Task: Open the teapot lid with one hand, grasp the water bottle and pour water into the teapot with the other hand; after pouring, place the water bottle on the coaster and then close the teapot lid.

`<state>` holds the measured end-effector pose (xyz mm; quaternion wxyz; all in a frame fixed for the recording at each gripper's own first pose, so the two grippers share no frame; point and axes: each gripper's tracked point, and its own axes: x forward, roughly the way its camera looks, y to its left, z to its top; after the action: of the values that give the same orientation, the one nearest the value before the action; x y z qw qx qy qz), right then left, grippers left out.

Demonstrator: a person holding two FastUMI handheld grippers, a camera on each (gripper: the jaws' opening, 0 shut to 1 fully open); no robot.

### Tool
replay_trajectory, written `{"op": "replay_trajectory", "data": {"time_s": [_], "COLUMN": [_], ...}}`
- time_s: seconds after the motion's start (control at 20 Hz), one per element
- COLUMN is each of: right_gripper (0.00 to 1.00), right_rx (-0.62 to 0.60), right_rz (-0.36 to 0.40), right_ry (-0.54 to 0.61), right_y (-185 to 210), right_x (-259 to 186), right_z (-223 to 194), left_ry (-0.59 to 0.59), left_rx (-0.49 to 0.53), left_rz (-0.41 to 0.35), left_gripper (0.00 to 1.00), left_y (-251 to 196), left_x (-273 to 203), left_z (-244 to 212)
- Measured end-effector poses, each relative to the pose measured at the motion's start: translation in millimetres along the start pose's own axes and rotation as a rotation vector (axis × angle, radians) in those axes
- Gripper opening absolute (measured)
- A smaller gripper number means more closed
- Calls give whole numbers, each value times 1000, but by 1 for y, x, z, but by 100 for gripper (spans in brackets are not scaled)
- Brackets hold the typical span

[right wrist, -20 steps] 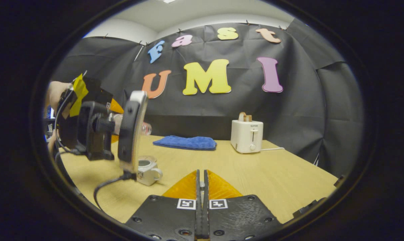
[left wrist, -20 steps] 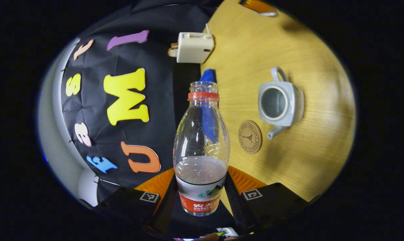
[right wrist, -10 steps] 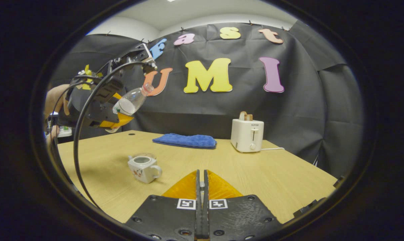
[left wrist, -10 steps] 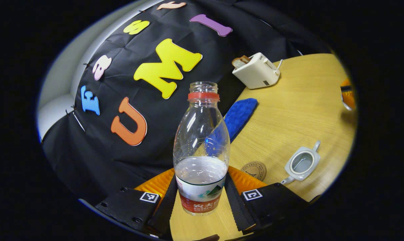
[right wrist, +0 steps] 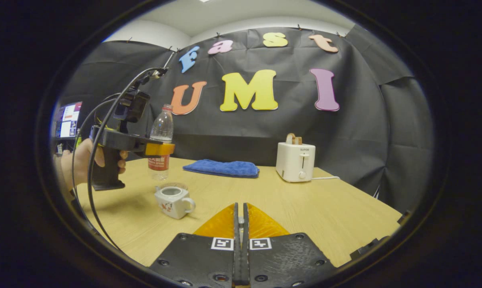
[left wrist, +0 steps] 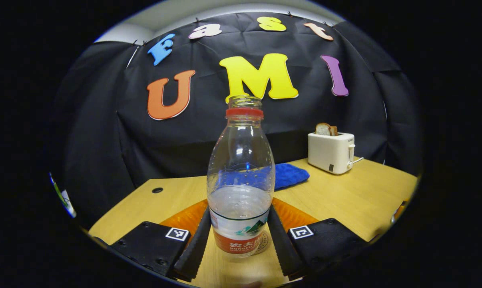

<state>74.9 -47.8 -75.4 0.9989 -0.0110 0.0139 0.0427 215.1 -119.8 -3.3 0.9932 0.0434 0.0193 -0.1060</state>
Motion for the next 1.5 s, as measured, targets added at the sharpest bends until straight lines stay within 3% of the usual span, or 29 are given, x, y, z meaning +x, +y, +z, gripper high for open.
{"op": "replay_trajectory", "data": {"time_s": [0.2,0.55,1.35,1.4,1.45,1.5], "right_gripper": [0,0,0,0,0,0], "right_rx": [-11,-13,-48,-52,-57,-60], "right_rz": [3,-16,-34,-35,-35,-34], "right_ry": [0,-14,13,15,18,19], "right_y": [2,-3,-4,-4,-3,-2], "right_x": [-3,-6,-1,-1,-1,-1], "right_z": [0,2,-5,-5,-5,-4], "left_ry": [-54,-7,11,10,12,16], "left_rx": [-8,-82,-117,-120,-122,-124], "left_rz": [-13,-22,-21,-13,-7,-15], "left_gripper": [77,78,80,81,92,94], "left_y": [-7,-13,-8,-7,-6,-9], "left_x": [12,29,45,45,45,45], "left_z": [5,-20,-45,-46,-47,-47]}}
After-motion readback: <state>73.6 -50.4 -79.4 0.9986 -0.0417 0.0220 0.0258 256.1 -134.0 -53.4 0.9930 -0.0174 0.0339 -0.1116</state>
